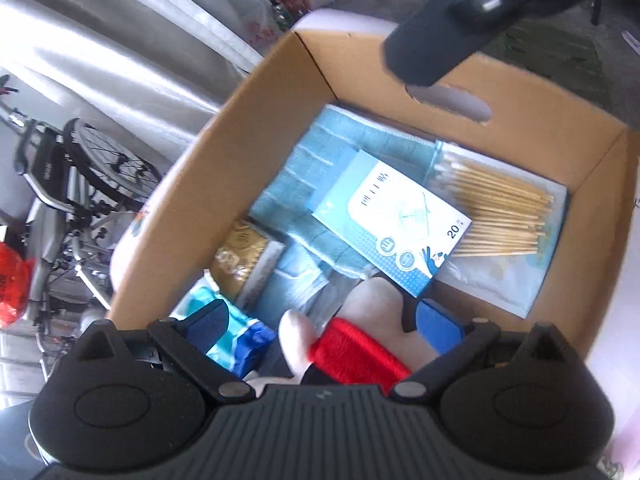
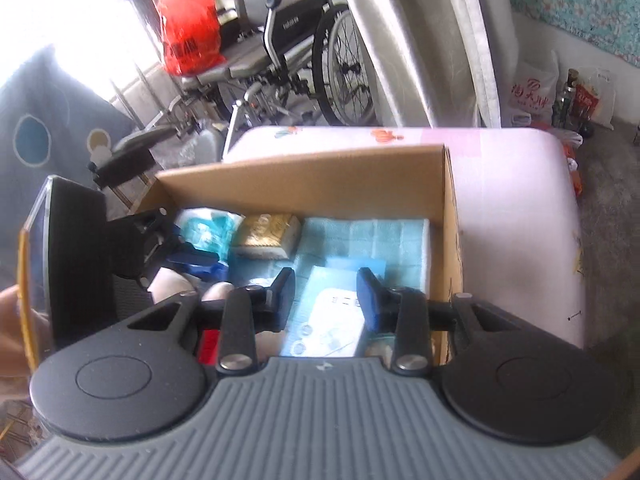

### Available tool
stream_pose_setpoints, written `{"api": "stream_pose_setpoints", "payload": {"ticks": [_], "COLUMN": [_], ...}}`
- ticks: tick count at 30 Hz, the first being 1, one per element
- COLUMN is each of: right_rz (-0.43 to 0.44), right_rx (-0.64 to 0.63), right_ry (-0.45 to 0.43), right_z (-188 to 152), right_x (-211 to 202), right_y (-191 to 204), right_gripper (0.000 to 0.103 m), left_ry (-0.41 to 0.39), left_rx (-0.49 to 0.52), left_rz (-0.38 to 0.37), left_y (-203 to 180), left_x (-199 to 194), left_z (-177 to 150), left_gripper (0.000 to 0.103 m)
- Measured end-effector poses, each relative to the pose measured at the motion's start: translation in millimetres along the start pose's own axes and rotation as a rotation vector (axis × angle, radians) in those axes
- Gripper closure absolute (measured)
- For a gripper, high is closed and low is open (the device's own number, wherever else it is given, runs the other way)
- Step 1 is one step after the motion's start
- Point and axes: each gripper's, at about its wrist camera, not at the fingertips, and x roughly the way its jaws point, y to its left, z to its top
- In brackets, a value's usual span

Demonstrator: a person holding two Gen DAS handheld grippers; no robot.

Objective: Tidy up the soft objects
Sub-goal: 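Lift the right gripper out of the cardboard box, then grasp the green floral scrunchie on the table with both grippers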

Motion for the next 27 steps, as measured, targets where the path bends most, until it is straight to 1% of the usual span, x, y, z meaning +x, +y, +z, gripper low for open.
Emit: {"api": "stream_pose_setpoints", "payload": {"ticks": [2, 4, 5, 7, 8, 9, 10, 11, 13, 15, 16, 17, 18, 21, 22, 24, 25, 26, 27], "right_rz": [0.075, 0.124, 0.129, 0.16, 0.18, 0.187, 0.193, 0.195, 0.187, 0.167, 0.153, 0.149, 0.155, 0.161, 0.143, 0.124, 0.117, 0.128, 0.148], "right_rx": [-0.002, -0.046, -0.064, -0.094, -0.099, -0.086, -0.071, -0.048, -0.03, -0.025, -0.012, 0.002, 0.024, 0.077, 0.094, 0.09, 0.099, 0.116, 0.13], "right_ry": [-0.082, -0.152, -0.169, -0.217, -0.244, -0.26, -0.261, -0.247, -0.193, -0.137, -0.113, -0.08, -0.038, 0.059, 0.094, 0.136, 0.143, 0.15, 0.169], "right_z": [-6.9, -21.0, -28.8, -50.5, -65.7, -80.6, -93.0, -109.7, -142.0, -171.3, -187.1, -203.1, -222.7, -260.6, -272.4, -289.0, -293.7, -297.5, -300.5], "right_x": [-55.3, -109.0, -129.0, -170.4, -188.6, -200.8, -206.8, -207.7, -198.0, -178.8, -166.8, -153.1, -135.9, -98.6, -85.1, -71.6, -67.5, -63.9, -59.5], "right_y": [15.5, 33.5, 40.9, 53.2, 56.2, 58.6, 60.1, 60.9, 65.6, 71.1, 73.9, 77.5, 82.5, 90.1, 94.2, 101.7, 102.4, 101.7, 100.5], "right_gripper": [0.07, 0.07, 0.07, 0.069, 0.068, 0.066, 0.065, 0.065, 0.065, 0.065, 0.065, 0.065, 0.065, 0.065, 0.065, 0.065, 0.063, 0.06, 0.055], "left_ry": [-0.052, -0.185, -0.252, -0.373, -0.41, -0.444, -0.45, -0.455, -0.461, -0.467, -0.466, -0.459, -0.446, -0.383, -0.365, -0.331, -0.323, -0.31, -0.296], "left_rx": [-0.038, -0.126, -0.183, -0.315, -0.378, -0.471, -0.542, -0.605, -0.691, -0.759, -0.765, -0.755, -0.751, -0.739, -0.733, -0.718, -0.718, -0.722, -0.724], "left_rz": [0.057, 0.098, 0.095, 0.06, 0.051, 0.047, 0.039, 0.028, 0.004, 0.044, 0.027, -0.009, -0.053, -0.122, -0.139, -0.142, -0.157, -0.177, -0.186], "left_y": [4.0, 9.7, 9.1, 8.2, 5.6, 1.4, -4.9, -12.1, -30.7, -59.1, -73.7, -85.5, -102.0, -135.4, -141.4, -152.0, -154.6, -155.4, -157.4], "left_x": [-36.5, -88.4, -111.9, -152.0, -164.8, -178.1, -183.8, -186.3, -182.6, -173.7, -167.1, -159.7, -155.2, -125.5, -117.8, -102.8, -97.7, -92.1, -86.0], "left_z": [-11.0, -32.8, -46.7, -80.1, -97.5, -116.8, -134.4, -152.3, -183.8, -212.1, -223.5, -228.8, -239.8, -243.1, -242.6, -243.4, -244.4, -245.1, -246.4], "left_gripper": [0.002, 0.001, 0.0, 0.0, 0.0, 0.0, 0.0, 0.0, 0.0, 0.001, 0.003, 0.004, 0.008, 0.024, 0.033, 0.034, 0.034, 0.036, 0.039]}}
